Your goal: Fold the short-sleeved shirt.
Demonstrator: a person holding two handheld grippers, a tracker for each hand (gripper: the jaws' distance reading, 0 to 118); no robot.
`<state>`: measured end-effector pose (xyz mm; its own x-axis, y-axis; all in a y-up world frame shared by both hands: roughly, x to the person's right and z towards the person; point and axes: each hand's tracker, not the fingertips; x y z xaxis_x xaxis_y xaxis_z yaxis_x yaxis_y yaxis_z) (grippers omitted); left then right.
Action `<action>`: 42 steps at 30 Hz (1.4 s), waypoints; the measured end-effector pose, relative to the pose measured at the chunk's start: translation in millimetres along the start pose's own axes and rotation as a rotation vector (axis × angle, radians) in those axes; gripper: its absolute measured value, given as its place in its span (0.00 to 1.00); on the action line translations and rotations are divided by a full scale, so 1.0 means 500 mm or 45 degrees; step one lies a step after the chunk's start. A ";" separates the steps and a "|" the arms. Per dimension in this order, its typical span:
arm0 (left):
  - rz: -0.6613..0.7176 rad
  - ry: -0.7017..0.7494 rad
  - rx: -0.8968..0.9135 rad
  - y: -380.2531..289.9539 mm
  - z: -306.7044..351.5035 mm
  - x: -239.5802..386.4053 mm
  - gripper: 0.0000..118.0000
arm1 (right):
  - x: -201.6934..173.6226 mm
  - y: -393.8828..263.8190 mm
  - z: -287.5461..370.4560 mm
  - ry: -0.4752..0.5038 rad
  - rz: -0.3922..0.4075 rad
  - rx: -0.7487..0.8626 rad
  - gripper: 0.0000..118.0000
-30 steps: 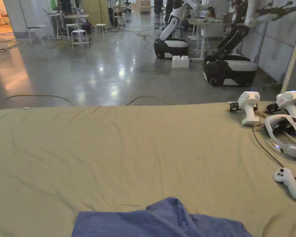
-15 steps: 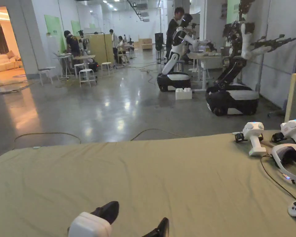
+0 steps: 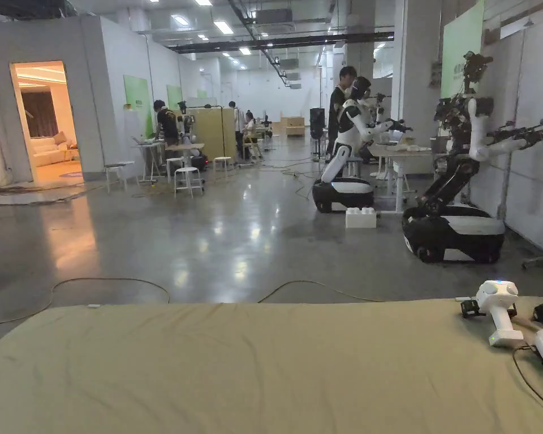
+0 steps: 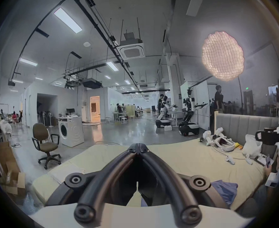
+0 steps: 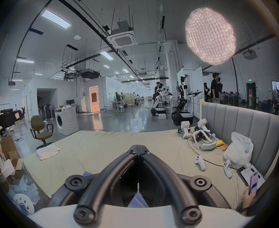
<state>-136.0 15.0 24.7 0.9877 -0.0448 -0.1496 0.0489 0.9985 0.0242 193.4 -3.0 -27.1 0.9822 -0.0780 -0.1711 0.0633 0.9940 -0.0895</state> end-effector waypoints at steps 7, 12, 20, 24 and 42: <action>0.017 -0.002 0.007 0.017 0.001 -0.007 0.00 | 0.015 -0.009 0.001 -0.010 0.029 0.010 0.00; 0.043 -0.038 -0.018 0.016 -0.009 -0.004 0.00 | 0.009 -0.009 0.001 -0.014 0.062 0.000 0.00; 0.027 -0.131 -0.123 -0.023 -0.052 -0.001 0.00 | 0.018 -0.021 -0.010 -0.008 0.050 -0.010 0.00; 0.111 -0.263 -0.384 -0.085 -0.147 -0.004 0.00 | 0.034 -0.049 -0.016 0.000 0.015 -0.073 0.00; 0.218 -0.162 -1.456 -0.596 -0.711 0.060 0.62 | 0.164 -0.169 -0.048 -0.313 -0.175 -0.484 0.00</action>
<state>-173.7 -272.6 -338.5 0.9794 0.1554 -0.1289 -0.1849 0.4345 -0.8815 264.1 -95.2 -57.3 0.9849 -0.1407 0.1005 0.1713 0.8735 -0.4557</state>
